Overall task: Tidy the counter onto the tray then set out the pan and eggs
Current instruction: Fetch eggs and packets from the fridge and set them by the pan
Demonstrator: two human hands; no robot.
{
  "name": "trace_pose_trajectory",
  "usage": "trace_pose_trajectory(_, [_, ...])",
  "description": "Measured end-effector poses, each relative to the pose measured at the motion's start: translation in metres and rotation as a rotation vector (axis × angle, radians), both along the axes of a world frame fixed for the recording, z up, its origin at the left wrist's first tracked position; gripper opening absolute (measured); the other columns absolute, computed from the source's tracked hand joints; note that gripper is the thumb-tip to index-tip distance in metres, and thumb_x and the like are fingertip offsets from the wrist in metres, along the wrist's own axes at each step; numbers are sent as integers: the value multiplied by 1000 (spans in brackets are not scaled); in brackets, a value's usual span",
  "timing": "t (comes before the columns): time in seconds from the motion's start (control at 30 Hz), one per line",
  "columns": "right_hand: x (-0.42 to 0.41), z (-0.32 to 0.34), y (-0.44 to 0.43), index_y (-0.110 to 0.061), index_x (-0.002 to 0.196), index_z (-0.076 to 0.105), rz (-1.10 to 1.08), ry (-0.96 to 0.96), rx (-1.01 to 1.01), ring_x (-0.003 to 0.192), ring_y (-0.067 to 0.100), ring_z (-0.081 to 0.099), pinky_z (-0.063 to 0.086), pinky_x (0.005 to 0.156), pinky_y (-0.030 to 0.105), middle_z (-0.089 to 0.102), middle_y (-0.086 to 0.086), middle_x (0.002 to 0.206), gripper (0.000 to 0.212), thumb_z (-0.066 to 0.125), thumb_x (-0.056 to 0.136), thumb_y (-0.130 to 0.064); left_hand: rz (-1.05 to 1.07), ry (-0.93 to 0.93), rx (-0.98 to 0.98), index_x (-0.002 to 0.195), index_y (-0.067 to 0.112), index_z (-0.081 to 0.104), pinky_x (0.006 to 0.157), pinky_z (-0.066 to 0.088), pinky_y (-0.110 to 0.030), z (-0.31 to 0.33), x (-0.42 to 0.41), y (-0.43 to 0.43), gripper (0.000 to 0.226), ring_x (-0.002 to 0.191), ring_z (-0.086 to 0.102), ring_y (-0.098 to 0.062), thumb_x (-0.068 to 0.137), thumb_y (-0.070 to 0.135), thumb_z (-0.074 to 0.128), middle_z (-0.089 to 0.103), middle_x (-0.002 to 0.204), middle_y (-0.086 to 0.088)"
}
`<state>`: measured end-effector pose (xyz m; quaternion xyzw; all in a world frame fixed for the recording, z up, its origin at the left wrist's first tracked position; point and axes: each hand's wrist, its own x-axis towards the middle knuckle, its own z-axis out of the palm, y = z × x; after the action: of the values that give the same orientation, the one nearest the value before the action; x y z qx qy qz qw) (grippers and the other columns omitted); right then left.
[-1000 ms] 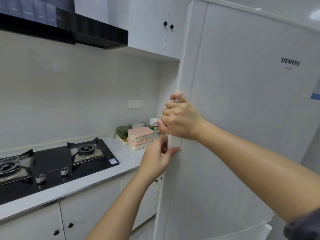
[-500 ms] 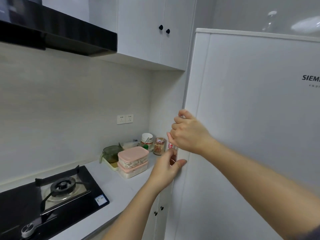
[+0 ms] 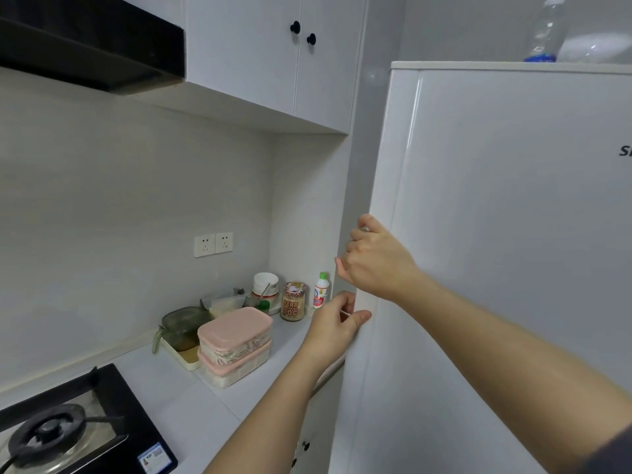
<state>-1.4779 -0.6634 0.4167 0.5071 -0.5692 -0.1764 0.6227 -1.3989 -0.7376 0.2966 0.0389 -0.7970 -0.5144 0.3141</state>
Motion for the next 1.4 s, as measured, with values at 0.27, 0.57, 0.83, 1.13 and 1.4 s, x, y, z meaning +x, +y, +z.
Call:
trace_pose_trajectory(0.27, [-63,-2,-25,-15,40,58,-136,-24,31,49,21,44,32,86,36,53,1,40,41,63,79,-26,12,-19,-44,92,-4,53,60,29,-25,2,-66,-22,27,70,38,-14,92,22,59,44,77,-5])
trace_pose_trajectory(0.57, [-137,-1,-45,-21,41,32,-348,-114,116,47,20,32,33,80,38,45,-1,35,50,73,69,-20,-27,-37,-34,93,6,56,55,29,-16,-1,-151,-41,16,69,40,-13,94,22,57,44,77,0])
trace_pose_trajectory(0.83, [-173,-1,-45,-14,42,12,-475,-144,139,47,20,26,27,81,36,35,-4,35,66,71,71,-23,-93,-47,37,84,10,50,59,30,-25,-3,-197,-46,16,68,37,-15,93,21,57,38,74,2])
trace_pose_trajectory(1.13, [-184,3,-47,-17,45,25,-627,-166,214,53,19,32,25,87,36,15,-2,40,48,54,83,-16,-145,-27,97,90,2,53,60,31,-27,-4,-228,-47,27,68,36,-17,88,29,59,36,73,1])
trace_pose_trajectory(1.4, [-198,7,-44,-16,57,34,-560,-191,268,68,21,40,27,101,38,30,-2,51,37,35,93,-7,-189,-51,122,92,4,53,68,36,-31,-8,-252,-49,35,73,42,-18,82,38,54,40,80,-4])
